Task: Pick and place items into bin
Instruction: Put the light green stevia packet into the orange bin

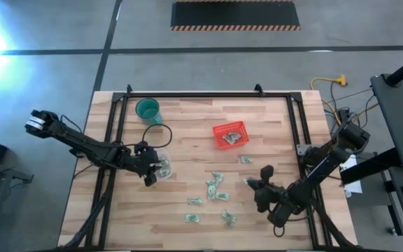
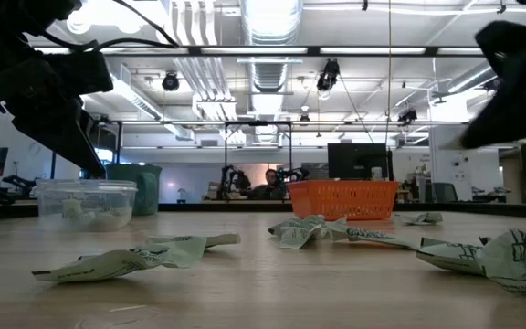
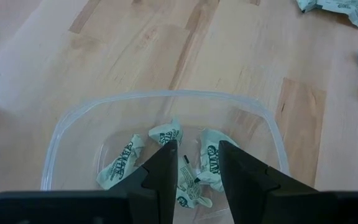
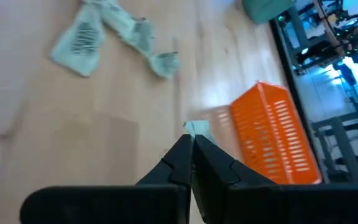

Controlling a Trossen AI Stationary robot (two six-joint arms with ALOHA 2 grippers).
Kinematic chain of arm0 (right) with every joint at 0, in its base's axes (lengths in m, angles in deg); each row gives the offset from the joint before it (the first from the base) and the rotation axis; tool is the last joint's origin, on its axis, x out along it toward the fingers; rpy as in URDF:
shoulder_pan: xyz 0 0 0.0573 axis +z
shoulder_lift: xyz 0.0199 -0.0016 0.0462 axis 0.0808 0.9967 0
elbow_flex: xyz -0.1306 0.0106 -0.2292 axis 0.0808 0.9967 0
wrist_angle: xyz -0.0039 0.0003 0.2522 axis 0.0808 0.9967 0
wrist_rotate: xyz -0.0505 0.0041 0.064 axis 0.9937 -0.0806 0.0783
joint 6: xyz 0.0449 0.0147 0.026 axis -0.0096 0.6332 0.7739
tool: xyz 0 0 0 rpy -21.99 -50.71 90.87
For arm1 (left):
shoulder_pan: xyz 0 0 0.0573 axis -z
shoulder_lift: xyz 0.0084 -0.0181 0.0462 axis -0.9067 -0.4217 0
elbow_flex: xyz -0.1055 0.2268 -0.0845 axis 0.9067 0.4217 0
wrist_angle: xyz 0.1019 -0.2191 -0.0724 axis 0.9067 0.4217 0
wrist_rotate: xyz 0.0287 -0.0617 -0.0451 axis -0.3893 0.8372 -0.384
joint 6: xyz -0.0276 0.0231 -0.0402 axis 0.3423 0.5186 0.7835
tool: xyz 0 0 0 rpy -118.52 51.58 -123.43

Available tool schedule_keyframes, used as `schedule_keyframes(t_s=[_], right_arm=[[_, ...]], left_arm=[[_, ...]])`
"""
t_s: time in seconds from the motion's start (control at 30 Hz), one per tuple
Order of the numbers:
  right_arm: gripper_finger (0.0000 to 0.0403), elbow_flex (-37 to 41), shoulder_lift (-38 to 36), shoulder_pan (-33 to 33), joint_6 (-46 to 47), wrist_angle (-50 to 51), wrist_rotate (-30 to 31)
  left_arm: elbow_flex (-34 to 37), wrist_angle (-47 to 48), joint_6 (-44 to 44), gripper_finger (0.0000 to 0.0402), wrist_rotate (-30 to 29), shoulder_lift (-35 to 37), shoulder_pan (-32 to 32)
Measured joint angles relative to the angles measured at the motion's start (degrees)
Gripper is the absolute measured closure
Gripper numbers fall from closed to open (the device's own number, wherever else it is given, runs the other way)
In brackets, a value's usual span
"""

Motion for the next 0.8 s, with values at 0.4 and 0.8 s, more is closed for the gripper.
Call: schedule_keyframes(t_s=[0.4, 0.8], right_arm=[[0.0394, 0.06, -10.12, -18.62, -20.52, -3.63, -3.14], [0.0395, 3.64, -15.12, -42.03, -42.26, -25.01, -30.45]], left_arm=[[-0.07, 0.00, -0.07, 0.0303, -0.02, 0.00, 0.00], [0.00, -1.03, -1.56, 0.0303, -0.07, 0.02, -0.01]])
